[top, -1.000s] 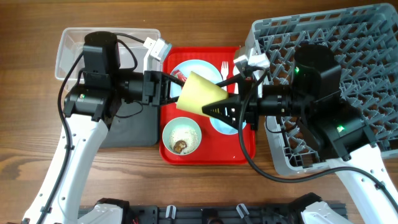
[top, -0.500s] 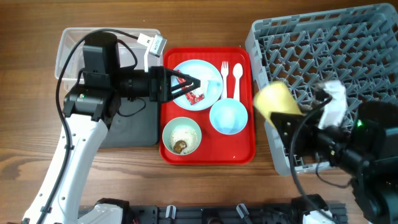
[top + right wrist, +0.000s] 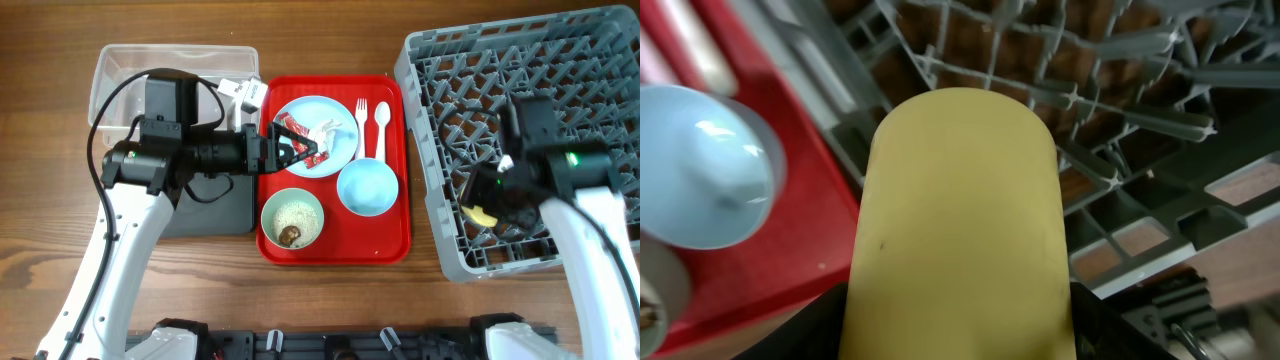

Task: Sort waste into correct bins and load items into the dishwasher rack
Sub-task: 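Hand the yellow cup to the right gripper and place it in the rack, then grasp the green rice bowl with the left gripper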

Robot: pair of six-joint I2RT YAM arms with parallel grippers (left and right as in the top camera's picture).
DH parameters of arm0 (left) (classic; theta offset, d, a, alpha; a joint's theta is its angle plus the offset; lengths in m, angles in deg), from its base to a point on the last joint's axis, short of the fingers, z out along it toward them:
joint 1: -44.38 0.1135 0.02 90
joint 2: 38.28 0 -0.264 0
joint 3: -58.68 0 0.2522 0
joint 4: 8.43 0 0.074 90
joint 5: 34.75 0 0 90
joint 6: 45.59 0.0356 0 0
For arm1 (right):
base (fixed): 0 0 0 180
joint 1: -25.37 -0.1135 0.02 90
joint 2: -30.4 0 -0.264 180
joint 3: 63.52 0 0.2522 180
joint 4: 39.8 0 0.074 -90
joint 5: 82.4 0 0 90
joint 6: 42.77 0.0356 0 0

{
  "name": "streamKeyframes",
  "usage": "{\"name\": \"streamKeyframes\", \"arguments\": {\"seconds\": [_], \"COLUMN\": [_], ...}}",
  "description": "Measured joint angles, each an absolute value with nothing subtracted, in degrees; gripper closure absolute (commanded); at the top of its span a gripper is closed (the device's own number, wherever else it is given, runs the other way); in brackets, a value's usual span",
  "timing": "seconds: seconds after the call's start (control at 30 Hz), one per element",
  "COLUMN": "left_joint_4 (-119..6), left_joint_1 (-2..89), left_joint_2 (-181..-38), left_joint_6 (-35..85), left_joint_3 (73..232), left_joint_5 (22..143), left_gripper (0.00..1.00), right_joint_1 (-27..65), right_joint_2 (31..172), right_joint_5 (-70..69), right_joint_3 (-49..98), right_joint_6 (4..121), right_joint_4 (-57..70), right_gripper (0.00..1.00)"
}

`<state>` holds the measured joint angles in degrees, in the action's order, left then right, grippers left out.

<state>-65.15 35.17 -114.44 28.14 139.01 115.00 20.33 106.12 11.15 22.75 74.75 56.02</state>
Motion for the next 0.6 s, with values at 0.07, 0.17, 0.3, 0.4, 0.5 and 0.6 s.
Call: {"name": "streamKeyframes", "arguments": {"seconds": [0.07, 0.17, 0.3, 0.4, 0.5, 0.6], "left_joint_4": [-66.2, -67.1, -67.2, -67.2, -68.5, -73.0], "left_joint_1": [35.2, 35.2, 35.2, 34.5, 29.8, 23.6], "left_joint_2": [-114.4, -114.4, -114.4, -114.4, -114.4, -114.4], "left_joint_6": [29.2, 30.4, 30.7, 31.1, 31.9, 32.2], "left_joint_3": [139.0, 139.0, 139.0, 139.0, 139.0, 139.0], "left_joint_5": [114.8, 114.5, 114.4, 113.6, 109.2, 98.9], "left_gripper": [0.12, 0.11, 0.11, 0.11, 0.13, 0.18], "right_joint_1": [22.3, 25.8, 27.3, 27.3, 27.3, 27.3], "right_joint_2": [109.9, 114.1, 114.7, 114.2, 110.4, 103.5], "right_joint_5": [10.3, 8.0, 5.2, 2.4, -0.2, -1.7], "right_joint_3": [22.7, 22.7, 22.7, 23.6, 27.7, 29.6], "right_joint_6": [72.5, 68.7, 65.0, 62.9, 62.0, 61.8], "right_joint_4": [56.1, 56.0, 53.0, 50.7, 48.2, 44.9], "right_gripper": [0.61, 0.29, 0.27, 0.27, 0.27, 0.31]}}
